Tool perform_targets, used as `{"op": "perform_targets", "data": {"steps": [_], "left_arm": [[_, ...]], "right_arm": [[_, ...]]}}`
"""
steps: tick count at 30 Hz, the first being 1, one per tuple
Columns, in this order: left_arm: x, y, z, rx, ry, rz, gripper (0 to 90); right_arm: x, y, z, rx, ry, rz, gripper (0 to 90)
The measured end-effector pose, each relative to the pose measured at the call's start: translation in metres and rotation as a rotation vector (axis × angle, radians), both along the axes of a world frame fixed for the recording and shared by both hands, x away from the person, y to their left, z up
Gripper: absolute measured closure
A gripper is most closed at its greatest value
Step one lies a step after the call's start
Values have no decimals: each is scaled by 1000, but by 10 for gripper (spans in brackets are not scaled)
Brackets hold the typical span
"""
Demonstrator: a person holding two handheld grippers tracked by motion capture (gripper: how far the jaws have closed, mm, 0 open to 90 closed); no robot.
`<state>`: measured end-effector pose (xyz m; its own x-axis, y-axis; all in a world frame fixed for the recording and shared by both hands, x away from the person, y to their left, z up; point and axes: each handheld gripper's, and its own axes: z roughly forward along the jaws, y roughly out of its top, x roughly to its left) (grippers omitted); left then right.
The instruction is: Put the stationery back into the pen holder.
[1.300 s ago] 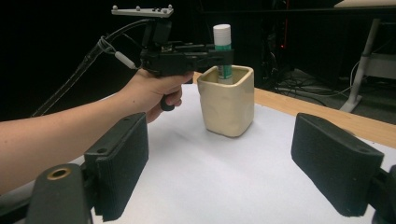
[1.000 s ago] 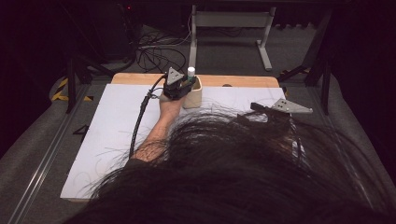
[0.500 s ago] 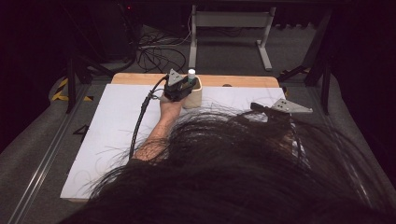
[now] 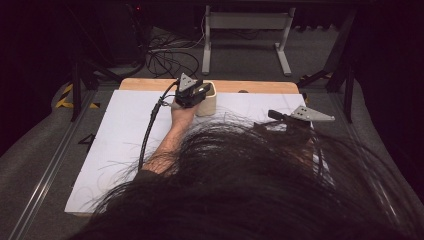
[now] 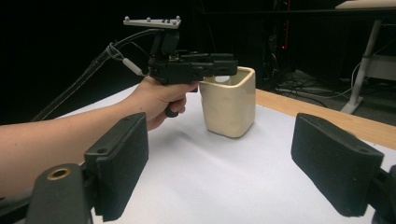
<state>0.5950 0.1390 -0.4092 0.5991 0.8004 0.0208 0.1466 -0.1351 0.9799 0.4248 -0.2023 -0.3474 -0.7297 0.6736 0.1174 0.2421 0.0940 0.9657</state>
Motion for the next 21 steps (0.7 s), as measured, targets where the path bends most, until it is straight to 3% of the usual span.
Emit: {"op": "perform_targets", "data": {"steps": [11,21], "left_arm": [[0,2,2,-10,-4,-4,529],[-9,8,15,-42,-5,-26,374]], "right_arm": [[1,0,-1,-3,0,-1,195],[0,0,-1,-4,-1,-5,195]]}}
